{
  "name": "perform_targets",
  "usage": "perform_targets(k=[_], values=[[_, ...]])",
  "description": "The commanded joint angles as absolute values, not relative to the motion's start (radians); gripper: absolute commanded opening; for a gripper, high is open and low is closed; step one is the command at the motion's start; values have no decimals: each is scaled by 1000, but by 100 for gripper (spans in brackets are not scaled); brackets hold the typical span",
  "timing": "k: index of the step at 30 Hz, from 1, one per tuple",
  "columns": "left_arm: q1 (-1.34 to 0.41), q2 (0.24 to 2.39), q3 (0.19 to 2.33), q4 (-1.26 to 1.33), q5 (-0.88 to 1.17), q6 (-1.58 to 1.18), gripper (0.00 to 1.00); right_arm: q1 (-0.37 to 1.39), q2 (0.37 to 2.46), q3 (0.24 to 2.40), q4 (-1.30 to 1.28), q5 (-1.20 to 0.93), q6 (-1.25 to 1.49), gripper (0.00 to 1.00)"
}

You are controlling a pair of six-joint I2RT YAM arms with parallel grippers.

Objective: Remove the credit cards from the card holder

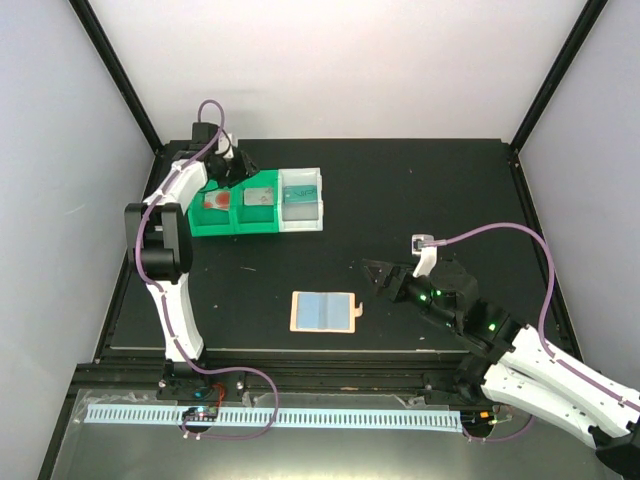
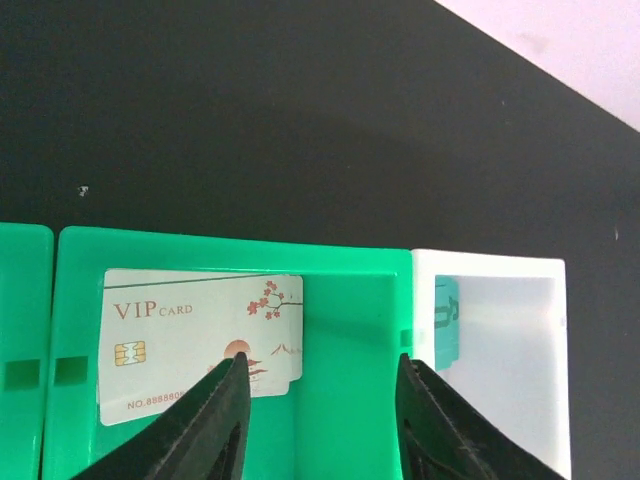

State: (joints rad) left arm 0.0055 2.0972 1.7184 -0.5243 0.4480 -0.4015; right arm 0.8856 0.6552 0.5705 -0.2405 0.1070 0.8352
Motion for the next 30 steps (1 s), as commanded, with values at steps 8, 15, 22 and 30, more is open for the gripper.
perform_targets(k=[8, 15, 22, 30], values=[[14, 1968, 1768, -700, 389, -409, 71, 888, 632, 634, -338, 144, 794, 100], [15, 1757, 1667, -784, 384, -353, 94, 887, 631, 626, -358, 161, 805, 100], [12, 1516, 1481, -842, 435, -305, 99, 887, 654, 605, -399, 113, 814, 100], [-30, 1289, 1111, -780, 539, -302, 99, 888, 852, 591, -394, -35, 829, 98]])
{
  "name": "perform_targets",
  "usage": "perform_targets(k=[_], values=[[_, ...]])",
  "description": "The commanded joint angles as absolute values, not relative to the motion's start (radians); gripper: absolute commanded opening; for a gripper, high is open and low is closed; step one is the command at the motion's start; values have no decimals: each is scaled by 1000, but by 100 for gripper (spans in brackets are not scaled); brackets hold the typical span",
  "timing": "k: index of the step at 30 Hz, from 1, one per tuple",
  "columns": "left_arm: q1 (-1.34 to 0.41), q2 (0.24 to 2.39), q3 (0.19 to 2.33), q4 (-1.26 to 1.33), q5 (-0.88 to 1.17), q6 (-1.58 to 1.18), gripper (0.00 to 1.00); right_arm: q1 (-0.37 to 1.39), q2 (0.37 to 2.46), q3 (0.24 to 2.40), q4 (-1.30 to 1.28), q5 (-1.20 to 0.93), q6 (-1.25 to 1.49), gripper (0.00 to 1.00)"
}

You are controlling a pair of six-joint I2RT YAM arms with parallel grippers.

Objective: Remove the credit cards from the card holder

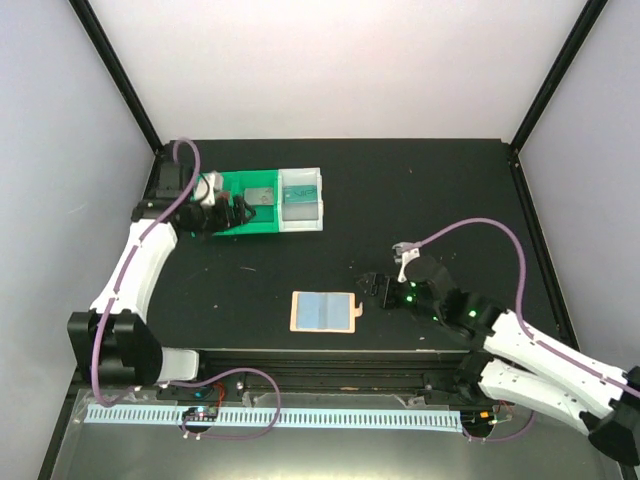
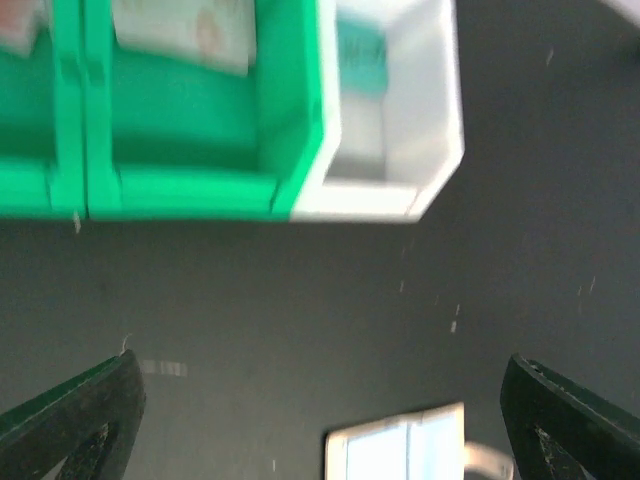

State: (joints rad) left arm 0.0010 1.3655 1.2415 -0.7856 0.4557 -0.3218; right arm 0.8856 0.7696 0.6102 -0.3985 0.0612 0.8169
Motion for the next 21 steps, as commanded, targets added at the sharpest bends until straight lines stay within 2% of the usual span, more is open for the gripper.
perform_targets(k=[1, 4, 8, 10, 14, 17, 21], values=[[-48, 1246, 1070, -768, 555, -308, 99, 888, 882, 587, -382, -53, 827, 97], [-129, 1179, 963, -730, 558, -341, 98, 888, 959, 586, -374, -75, 816, 91], [-251, 1145, 838, -639, 578, -432, 87, 888, 1040, 585, -364, -57, 780, 83], [-309, 1149, 783, -571, 600, -491, 81, 888, 1072, 584, -356, -48, 767, 76], [-406, 1156, 679, -428, 602, -595, 80, 888, 1114, 564, -315, -40, 753, 62], [-450, 1181, 620, -340, 594, -657, 78, 888, 1148, 540, -262, -47, 750, 58], [-498, 1228, 547, -192, 595, -725, 73, 888, 1235, 537, -239, -45, 738, 57]])
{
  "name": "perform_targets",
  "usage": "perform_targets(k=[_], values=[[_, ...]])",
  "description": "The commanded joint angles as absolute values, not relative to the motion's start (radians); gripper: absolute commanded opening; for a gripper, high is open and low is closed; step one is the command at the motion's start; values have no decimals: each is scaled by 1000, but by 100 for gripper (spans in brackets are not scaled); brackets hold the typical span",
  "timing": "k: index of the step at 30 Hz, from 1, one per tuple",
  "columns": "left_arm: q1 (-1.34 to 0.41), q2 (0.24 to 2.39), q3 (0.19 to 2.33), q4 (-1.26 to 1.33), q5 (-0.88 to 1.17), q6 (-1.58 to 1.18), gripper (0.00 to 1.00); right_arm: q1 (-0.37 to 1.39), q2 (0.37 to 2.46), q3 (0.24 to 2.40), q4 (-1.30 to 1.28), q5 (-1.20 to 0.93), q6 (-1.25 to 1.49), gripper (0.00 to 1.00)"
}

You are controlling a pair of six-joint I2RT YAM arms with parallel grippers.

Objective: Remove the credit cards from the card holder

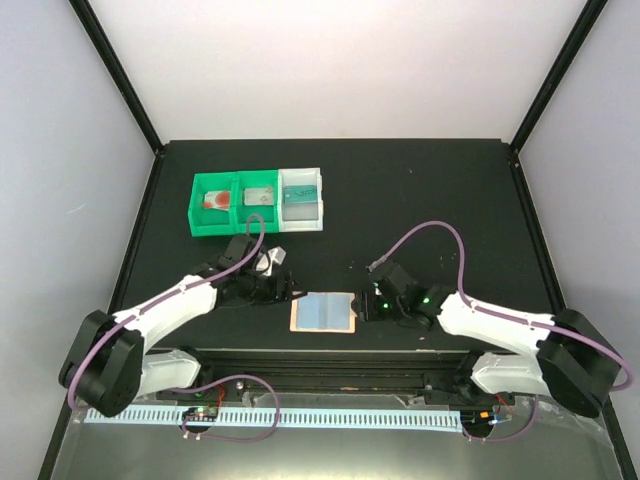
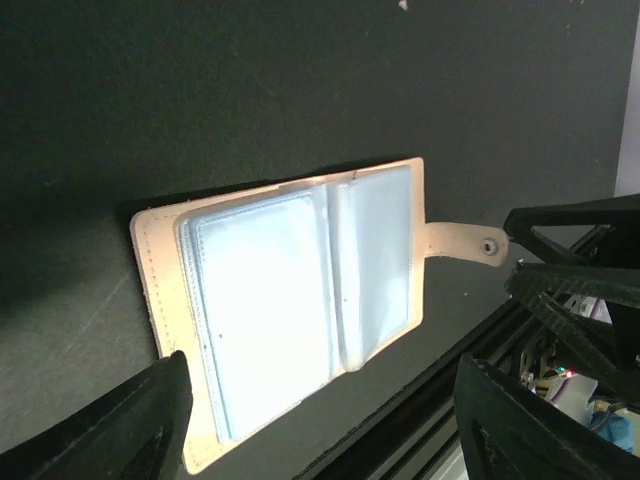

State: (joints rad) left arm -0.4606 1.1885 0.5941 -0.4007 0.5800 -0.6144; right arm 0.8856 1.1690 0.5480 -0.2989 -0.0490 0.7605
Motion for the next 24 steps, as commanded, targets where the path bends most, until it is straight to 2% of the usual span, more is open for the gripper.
perform_targets(k=[1, 6, 10, 14, 19, 24], values=[[-508, 1249, 539, -171, 597, -735, 72, 887, 1251, 540, -238, -44, 737, 57], [-526, 1332, 544, -148, 582, -733, 69, 888, 1290, 514, -198, -29, 749, 57], [-537, 1363, 543, -140, 580, -735, 68, 888, 1291, 489, -165, -25, 754, 45], [-553, 1386, 535, -127, 561, -746, 67, 888, 1298, 472, -137, -28, 749, 38], [-572, 1424, 518, -76, 553, -777, 55, 888, 1296, 429, -68, -45, 769, 32], [-596, 1466, 521, -55, 533, -791, 50, 887, 1300, 426, -58, -31, 769, 28]])
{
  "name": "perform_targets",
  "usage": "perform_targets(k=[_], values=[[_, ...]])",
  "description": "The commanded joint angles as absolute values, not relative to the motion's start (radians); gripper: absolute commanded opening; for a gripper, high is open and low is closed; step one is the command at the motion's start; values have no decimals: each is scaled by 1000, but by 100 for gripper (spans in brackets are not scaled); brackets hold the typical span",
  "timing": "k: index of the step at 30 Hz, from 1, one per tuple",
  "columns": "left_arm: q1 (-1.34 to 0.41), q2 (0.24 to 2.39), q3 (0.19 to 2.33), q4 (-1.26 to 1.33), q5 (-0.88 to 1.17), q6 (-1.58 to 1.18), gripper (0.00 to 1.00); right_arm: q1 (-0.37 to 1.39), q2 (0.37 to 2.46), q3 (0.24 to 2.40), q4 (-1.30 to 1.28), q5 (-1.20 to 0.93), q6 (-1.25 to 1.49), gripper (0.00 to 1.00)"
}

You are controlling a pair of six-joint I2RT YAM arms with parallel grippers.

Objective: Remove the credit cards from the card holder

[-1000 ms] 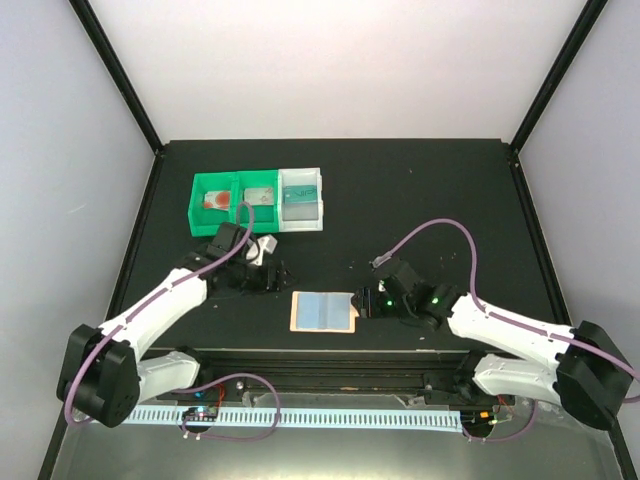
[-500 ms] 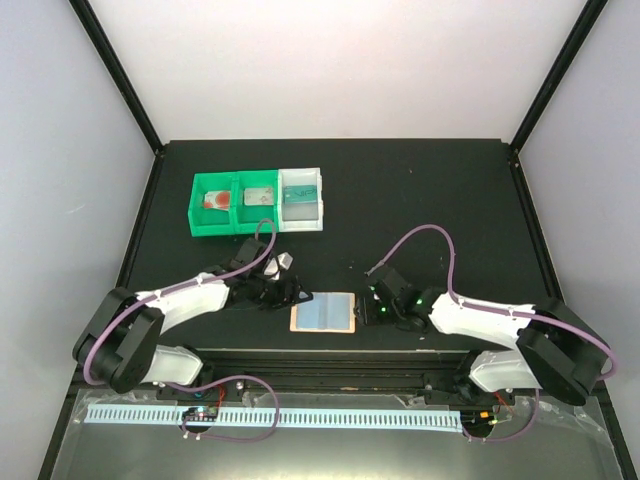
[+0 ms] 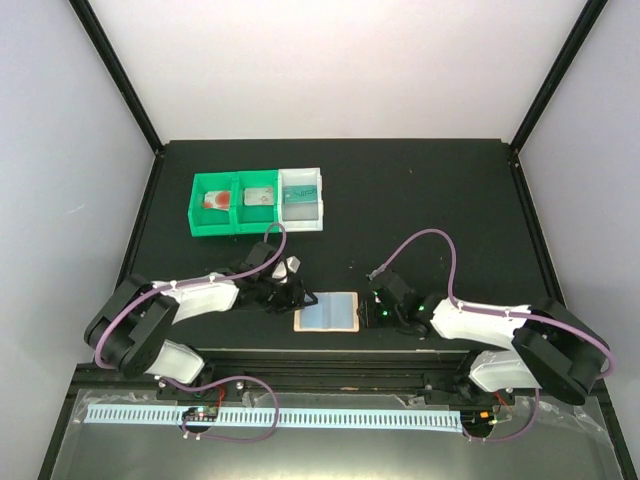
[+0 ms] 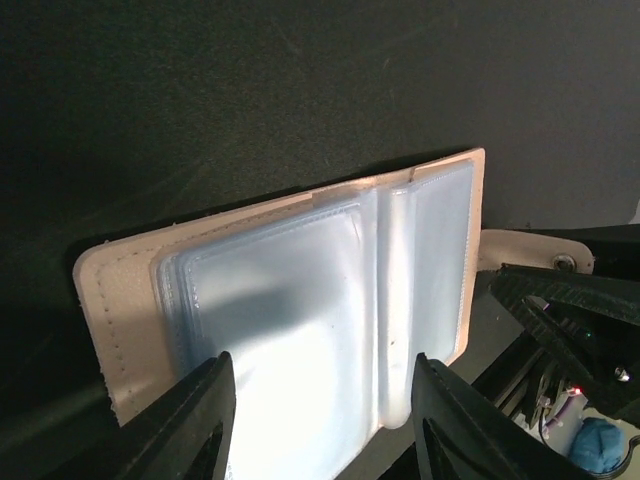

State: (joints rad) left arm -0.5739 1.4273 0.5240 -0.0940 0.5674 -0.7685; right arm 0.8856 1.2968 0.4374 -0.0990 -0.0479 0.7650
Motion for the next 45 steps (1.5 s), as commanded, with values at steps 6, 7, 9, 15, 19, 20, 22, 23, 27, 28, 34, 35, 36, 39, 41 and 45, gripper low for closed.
perform_targets(k=[6, 7, 9, 15, 19, 20, 22, 23, 27, 28, 34, 35, 36, 39, 41, 45], values=[[-608, 1433, 523, -58, 531, -811, 52, 888, 1286, 421, -63, -14, 772, 23], [-608, 1403, 524, -78, 520, -811, 54, 888, 1282, 419, -64, -10, 773, 22], [-609, 1341, 525, -123, 487, -811, 61, 888, 1277, 416, -64, -9, 778, 20], [-608, 1256, 504, -209, 407, -798, 64, 888, 1270, 409, -53, -9, 783, 14], [-609, 1322, 479, -117, 480, -823, 63, 888, 1278, 408, -41, -23, 787, 14], [-610, 1334, 472, -90, 497, -831, 63, 888, 1277, 406, -38, -24, 791, 14], [-618, 1349, 463, -58, 498, -845, 62, 888, 1272, 395, -24, -29, 797, 14], [-621, 1356, 460, -47, 494, -852, 62, 888, 1271, 391, -16, -34, 800, 14], [-628, 1391, 439, 40, 520, -886, 57, 887, 1275, 394, -23, -37, 794, 14], [-631, 1401, 434, 72, 531, -895, 54, 888, 1274, 393, -24, -36, 793, 14], [-657, 1457, 468, 108, 563, -906, 46, 888, 1268, 387, -10, -24, 807, 14], [-658, 1456, 478, 97, 559, -902, 46, 888, 1267, 387, -8, -22, 808, 13], [-659, 1453, 481, 93, 558, -898, 44, 888, 1267, 387, -8, -21, 810, 13], [-658, 1431, 498, 60, 551, -875, 29, 888, 1266, 389, -14, -6, 805, 13], [-658, 1414, 522, 0, 530, -852, 27, 888, 1265, 402, -38, 10, 793, 13], [-652, 1367, 558, -114, 462, -827, 28, 887, 1245, 466, -125, 83, 768, 16]])
